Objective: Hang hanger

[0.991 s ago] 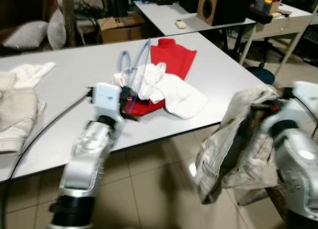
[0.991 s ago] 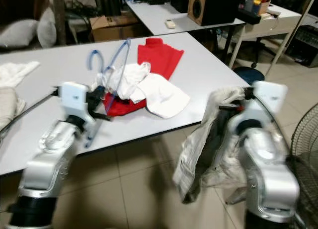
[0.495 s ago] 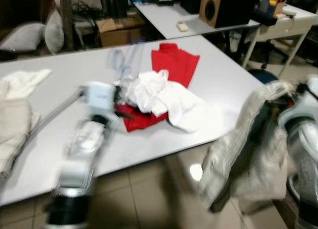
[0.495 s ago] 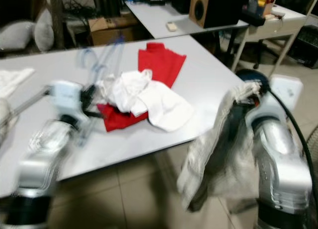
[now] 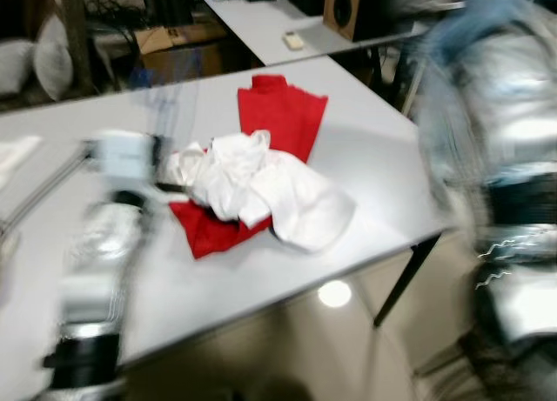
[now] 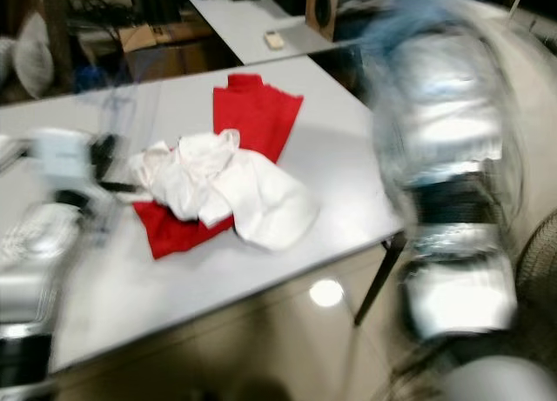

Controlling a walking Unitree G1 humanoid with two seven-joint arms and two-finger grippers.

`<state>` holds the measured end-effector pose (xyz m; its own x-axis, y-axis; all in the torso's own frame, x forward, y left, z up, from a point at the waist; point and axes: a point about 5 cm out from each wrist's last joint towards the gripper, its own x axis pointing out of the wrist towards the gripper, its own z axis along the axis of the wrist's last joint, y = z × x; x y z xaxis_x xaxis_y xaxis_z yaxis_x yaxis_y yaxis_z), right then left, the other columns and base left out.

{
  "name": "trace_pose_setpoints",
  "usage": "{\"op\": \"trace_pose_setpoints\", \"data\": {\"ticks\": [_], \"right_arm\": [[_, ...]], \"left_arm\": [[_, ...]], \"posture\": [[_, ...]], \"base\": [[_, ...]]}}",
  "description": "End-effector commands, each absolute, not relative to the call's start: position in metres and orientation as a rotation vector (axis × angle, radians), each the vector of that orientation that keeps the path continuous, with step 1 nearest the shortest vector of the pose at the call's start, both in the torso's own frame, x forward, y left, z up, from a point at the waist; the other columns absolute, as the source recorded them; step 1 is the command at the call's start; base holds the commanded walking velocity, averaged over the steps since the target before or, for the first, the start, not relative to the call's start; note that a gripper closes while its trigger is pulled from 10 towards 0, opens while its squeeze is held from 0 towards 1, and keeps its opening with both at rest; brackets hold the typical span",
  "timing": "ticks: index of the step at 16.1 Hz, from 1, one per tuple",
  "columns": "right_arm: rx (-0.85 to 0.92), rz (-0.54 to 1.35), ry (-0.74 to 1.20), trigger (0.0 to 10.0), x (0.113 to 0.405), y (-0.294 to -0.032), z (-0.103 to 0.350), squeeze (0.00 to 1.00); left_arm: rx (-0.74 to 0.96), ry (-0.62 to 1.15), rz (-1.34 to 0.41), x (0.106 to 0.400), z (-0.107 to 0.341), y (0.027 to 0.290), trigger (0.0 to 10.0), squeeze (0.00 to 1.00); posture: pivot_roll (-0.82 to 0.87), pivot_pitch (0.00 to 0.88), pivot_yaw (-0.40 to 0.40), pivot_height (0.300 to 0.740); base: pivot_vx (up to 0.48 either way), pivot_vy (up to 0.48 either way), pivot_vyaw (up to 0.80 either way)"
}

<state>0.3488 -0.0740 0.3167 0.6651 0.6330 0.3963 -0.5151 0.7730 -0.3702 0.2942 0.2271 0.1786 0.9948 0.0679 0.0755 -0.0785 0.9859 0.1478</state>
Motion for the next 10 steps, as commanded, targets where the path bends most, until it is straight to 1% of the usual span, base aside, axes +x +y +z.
{"op": "trace_pose_setpoints", "data": {"ticks": [1, 2, 3, 4, 5, 7, 9, 10], "right_arm": [[-0.31, 0.937, -0.574, 10.0, 0.322, -0.035, 0.301, 0.0], [-0.344, 1.012, -0.543, 10.0, 0.314, -0.021, 0.277, 0.0], [-0.35, 1.008, -0.511, 10.0, 0.314, -0.021, 0.264, 0.0], [-0.35, 0.975, -0.453, 10.0, 0.317, -0.026, 0.246, 0.0], [-0.361, 0.929, -0.386, 10.0, 0.319, -0.038, 0.231, 0.0], [-0.41, 0.797, -0.219, 10.0, 0.321, -0.074, 0.196, 0.0], [-0.4, 0.622, -0.129, 10.0, 0.322, -0.11, 0.18, 0.0], [-0.374, 0.542, -0.12, 10.0, 0.324, -0.123, 0.18, 0.0]], "left_arm": [[0.152, -0.082, 0.095, 0.292, 0.183, 0.231, 10.0, 0.0], [0.161, -0.08, 0.105, 0.291, 0.184, 0.236, 10.0, 0.0], [0.167, -0.08, 0.109, 0.291, 0.185, 0.238, 10.0, 0.0], [0.173, -0.078, 0.11, 0.291, 0.185, 0.239, 10.0, 0.0], [0.173, -0.065, 0.104, 0.292, 0.184, 0.24, 10.0, 0.0], [0.172, -0.023, 0.044, 0.291, 0.177, 0.236, 10.0, 0.0], [0.2, -0.005, 0.068, 0.292, 0.174, 0.24, 10.0, 0.0], [0.206, 0.005, 0.092, 0.292, 0.173, 0.244, 10.0, 0.0]], "posture": [[0.07, 0.0, -0.044, 0.74], [0.07, 0.0, -0.042, 0.74], [0.07, 0.0, -0.039, 0.74], [0.07, 0.0, -0.034, 0.74], [0.07, 0.0, -0.028, 0.74], [0.05, 0.0, -0.01, 0.74], [0.04, 0.0, 0.006, 0.74], [0.04, 0.0, 0.012, 0.74]], "base": [[0.382, 0.0, 0.0], [0.382, 0.0, 0.0], [0.386, 0.0, 0.0], [0.386, 0.0, 0.0], [0.307, 0.0, 0.0], [0.0, 0.0, 0.0], [0.0, 0.0, 0.0], [0.0, 0.0, 0.0]]}}
